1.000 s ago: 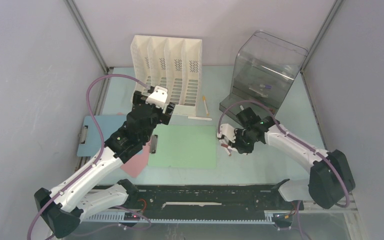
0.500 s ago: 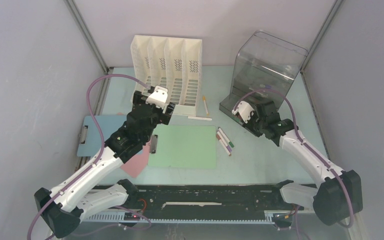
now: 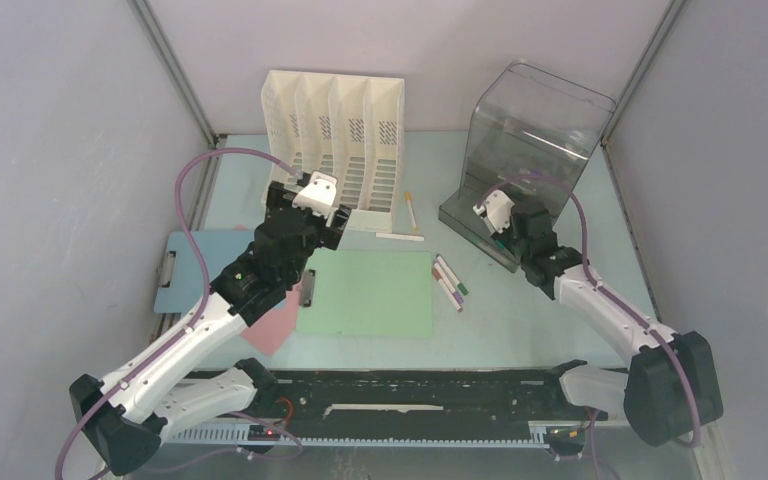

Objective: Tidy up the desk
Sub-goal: Place the stationery in the drawer.

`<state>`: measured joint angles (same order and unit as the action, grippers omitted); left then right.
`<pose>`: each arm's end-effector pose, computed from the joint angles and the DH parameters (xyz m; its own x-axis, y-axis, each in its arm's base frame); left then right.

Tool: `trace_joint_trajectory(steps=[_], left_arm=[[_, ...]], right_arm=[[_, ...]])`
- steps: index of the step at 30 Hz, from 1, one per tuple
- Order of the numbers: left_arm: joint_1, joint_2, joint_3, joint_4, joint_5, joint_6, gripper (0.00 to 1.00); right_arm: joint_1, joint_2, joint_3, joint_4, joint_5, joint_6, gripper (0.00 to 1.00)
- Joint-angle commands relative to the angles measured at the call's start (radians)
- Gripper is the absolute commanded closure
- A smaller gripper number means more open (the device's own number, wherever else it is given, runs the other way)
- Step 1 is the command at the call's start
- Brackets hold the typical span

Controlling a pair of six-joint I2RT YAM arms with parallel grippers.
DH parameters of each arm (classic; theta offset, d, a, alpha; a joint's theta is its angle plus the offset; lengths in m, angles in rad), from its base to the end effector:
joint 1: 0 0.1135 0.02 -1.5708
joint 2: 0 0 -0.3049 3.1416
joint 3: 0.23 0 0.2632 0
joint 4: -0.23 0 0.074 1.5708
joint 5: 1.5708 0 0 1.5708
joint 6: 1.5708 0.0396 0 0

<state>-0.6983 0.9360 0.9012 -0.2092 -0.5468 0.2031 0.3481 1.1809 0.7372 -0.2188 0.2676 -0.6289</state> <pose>0.1680 -0.1141 0.3840 -0.1484 0.3495 -0.9251 0.1967 0.9272 0.3188 0.2384 0.0754 0.2707 -0.3893 -0.7448 -0.5419 -0.4477 0.6672 -0.5953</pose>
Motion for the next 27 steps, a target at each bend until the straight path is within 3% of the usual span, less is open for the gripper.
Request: trace_joint_trajectory(steps=[1,3,8,10,17,27], left_arm=[[-0.006,0.001,-0.010,0.016,-0.010,0.021,0.00],[-0.007,0.001,-0.010,0.016,-0.010,0.021,0.00],[-0.007,0.001,-0.010,0.017,-0.010,0.021,0.00],[-0.007,0.003,-0.010,0.016,-0.011,0.022,0.00],[-0.007,0.004,-0.010,0.016,-0.012,0.024,0.00],[-0.007,0.010,-0.008,0.016,-0.013,0.027,0.00]], right_arm=[[-0.002,0.022,-0.009,0.151,0.103,0.028,0.99],[-0.003,0.033,-0.011,0.187,0.143,0.032,0.96],[-0.006,0.028,-0.012,0.195,0.144,0.042,0.57],[-0.006,0.016,-0.011,0.184,0.122,0.047,0.51],[-0.005,-0.033,-0.010,0.104,-0.044,0.074,0.48],[-0.010,-0.059,0.064,-0.197,-0.670,0.078,0.48]])
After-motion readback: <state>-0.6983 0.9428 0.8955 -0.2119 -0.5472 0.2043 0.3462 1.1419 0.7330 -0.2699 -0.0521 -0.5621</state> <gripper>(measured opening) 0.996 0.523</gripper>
